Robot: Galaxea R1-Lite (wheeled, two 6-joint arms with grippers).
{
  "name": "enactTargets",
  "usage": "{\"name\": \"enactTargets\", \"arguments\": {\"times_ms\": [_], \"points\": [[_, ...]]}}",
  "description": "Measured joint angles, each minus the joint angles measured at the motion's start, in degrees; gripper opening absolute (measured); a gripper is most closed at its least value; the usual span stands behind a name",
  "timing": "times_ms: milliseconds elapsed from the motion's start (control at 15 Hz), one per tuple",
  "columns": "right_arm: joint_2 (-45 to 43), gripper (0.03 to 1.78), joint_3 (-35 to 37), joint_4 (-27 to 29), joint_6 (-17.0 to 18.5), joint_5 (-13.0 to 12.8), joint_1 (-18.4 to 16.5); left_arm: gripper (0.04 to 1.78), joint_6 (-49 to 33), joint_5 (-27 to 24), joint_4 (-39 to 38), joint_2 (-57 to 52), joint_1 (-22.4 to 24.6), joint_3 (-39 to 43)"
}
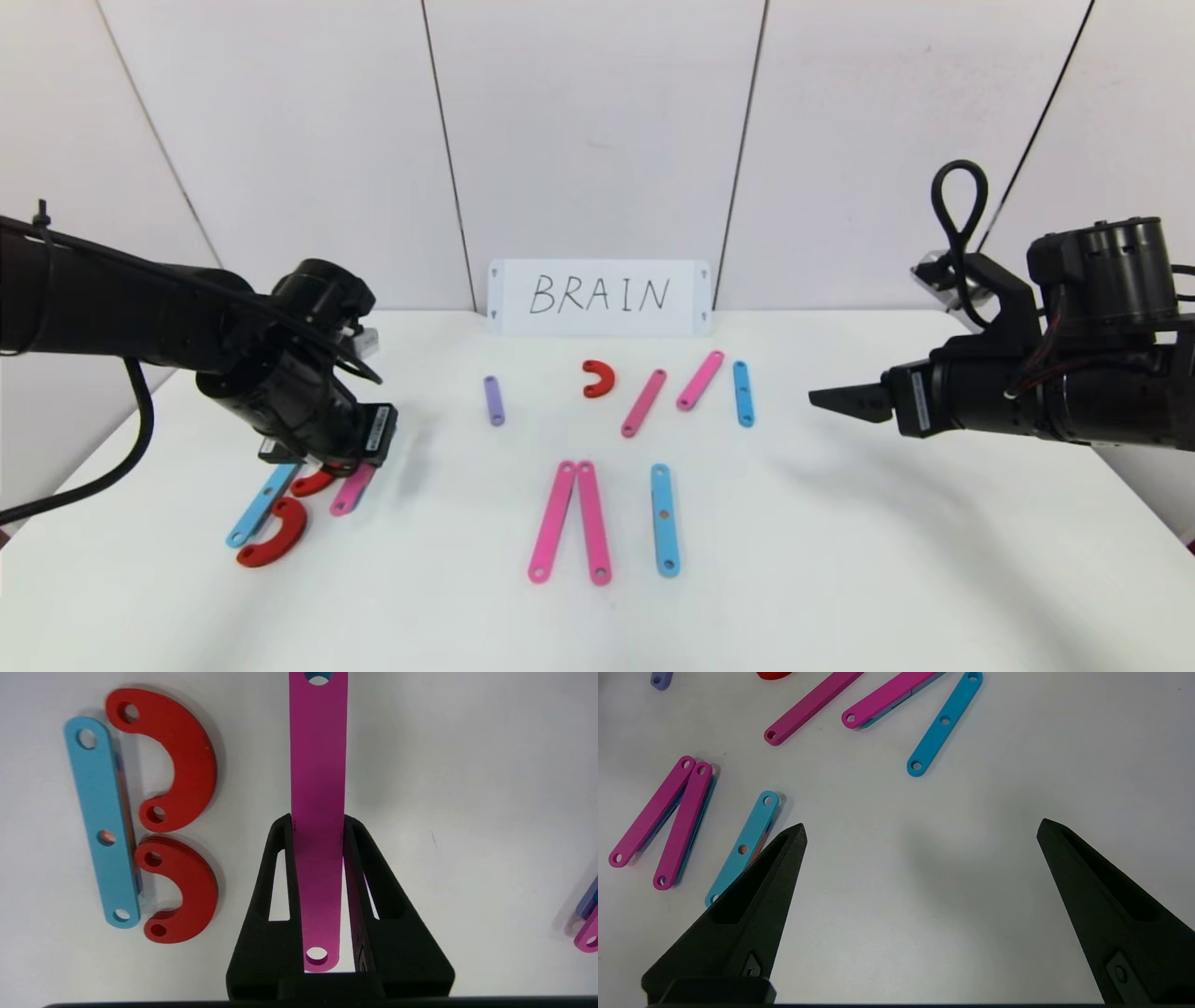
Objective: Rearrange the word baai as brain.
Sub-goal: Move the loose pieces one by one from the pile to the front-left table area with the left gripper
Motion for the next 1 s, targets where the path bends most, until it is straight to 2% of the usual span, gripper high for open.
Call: {"name": "enactTargets", "arguments": {"times_ms": [200,600,1000], "points": [[0.2,1.73,0.0,-0.1,0.0,0.0,0.0,0.31,-1.0,0.1,-2.4,-0.1,-2.3,3.7],[0.2,1.73,0.0,0.0,0.0,0.0,0.0,0.31,-3.8,0.1,-1.9,1.0,-4.8,4.8],[0.3,1.73,0.1,0.0,0.0,0.0,0.0,0.33,-4.0,2.0,-2.8,1.9,-5.2,4.8]]}}
